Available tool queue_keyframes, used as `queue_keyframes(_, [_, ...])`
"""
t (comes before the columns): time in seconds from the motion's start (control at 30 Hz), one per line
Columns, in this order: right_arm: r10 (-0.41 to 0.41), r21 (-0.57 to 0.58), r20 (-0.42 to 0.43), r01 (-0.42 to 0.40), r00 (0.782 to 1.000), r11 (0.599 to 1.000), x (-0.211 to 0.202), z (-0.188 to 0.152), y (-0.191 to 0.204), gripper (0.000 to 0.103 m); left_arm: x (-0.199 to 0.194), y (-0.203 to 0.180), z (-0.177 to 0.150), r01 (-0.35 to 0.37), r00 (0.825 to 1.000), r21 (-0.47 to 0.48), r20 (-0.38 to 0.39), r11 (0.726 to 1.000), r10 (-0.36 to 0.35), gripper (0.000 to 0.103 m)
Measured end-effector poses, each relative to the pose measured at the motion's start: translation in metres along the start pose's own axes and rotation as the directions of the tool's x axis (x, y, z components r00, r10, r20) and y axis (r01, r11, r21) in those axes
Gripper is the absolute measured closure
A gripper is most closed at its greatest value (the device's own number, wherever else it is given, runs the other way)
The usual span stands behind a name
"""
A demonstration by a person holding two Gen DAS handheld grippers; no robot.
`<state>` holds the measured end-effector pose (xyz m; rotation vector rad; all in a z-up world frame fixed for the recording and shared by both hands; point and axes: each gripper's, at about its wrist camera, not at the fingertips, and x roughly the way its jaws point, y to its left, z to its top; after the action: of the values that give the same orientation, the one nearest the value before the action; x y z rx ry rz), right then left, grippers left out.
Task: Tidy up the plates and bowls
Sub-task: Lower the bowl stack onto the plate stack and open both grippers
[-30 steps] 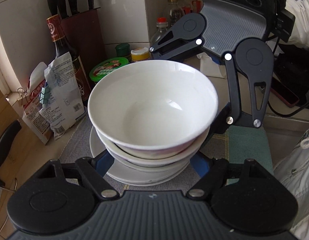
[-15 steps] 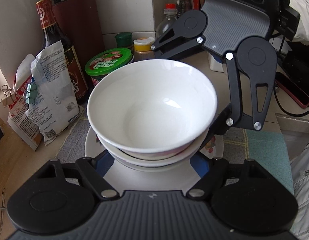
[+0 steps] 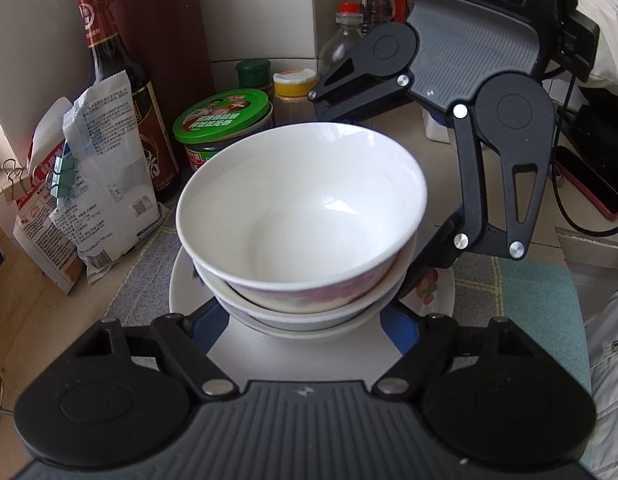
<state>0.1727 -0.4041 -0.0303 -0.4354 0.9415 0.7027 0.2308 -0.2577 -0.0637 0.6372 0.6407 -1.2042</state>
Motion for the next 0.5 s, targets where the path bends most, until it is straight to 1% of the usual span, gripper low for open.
queue_keyframes(0.03, [0.0, 0.003, 0.002, 0.0, 1.0, 1.0, 0.0, 0.0, 0.0, 0.012, -0.001, -0.001, 0.0, -0.01, 1.0, 0.005, 0.003, 1.0, 0.01, 0.019])
queue_keyframes(0.07, [0.003, 0.009, 0.01, -0.004, 1.0, 1.0, -0.001, -0.001, 0.0, 0.009, -0.001, -0.003, 0.0, -0.025, 1.0, 0.008, 0.005, 1.0, 0.024, 0.016])
queue_keyframes(0.1, [0.003, 0.015, 0.019, -0.004, 1.0, 1.0, -0.003, -0.001, 0.0, 0.003, -0.003, -0.004, 0.0, -0.041, 0.999, 0.006, 0.01, 0.999, 0.041, 0.014])
queue_keyframes(0.13, [0.002, 0.023, 0.032, -0.003, 0.999, 1.0, -0.005, -0.001, 0.0, 0.001, -0.005, -0.005, -0.001, -0.053, 0.998, 0.001, 0.018, 0.999, 0.053, 0.013])
queue_keyframes(0.2, [0.004, 0.041, 0.055, -0.007, 0.998, 0.999, -0.009, -0.003, 0.0, 0.0, -0.014, -0.007, -0.002, -0.077, 0.996, -0.019, 0.042, 0.997, 0.078, 0.009])
queue_keyframes(0.3, [-0.008, 0.067, 0.052, 0.004, 0.999, 0.998, -0.011, -0.007, -0.001, 0.0, -0.03, -0.009, -0.008, -0.123, 0.988, -0.079, 0.084, 0.989, 0.13, 0.006])
queue_keyframes(0.37, [-0.021, 0.087, 0.053, 0.016, 0.998, 0.996, -0.015, -0.009, 0.001, 0.0, -0.042, -0.012, -0.013, -0.145, 0.98, -0.136, 0.115, 0.98, 0.161, 0.006])
queue_keyframes(0.43, [-0.039, 0.094, 0.057, 0.034, 0.998, 0.995, -0.022, -0.01, 0.006, 0.0, -0.058, -0.017, -0.02, -0.159, 0.968, -0.201, 0.161, 0.967, 0.193, 0.005])
queue_keyframes(0.5, [-0.08, 0.108, 0.069, 0.072, 0.994, 0.991, -0.031, -0.01, 0.013, 0.0, -0.076, -0.023, -0.026, -0.184, 0.949, -0.271, 0.203, 0.945, 0.243, 0.001])
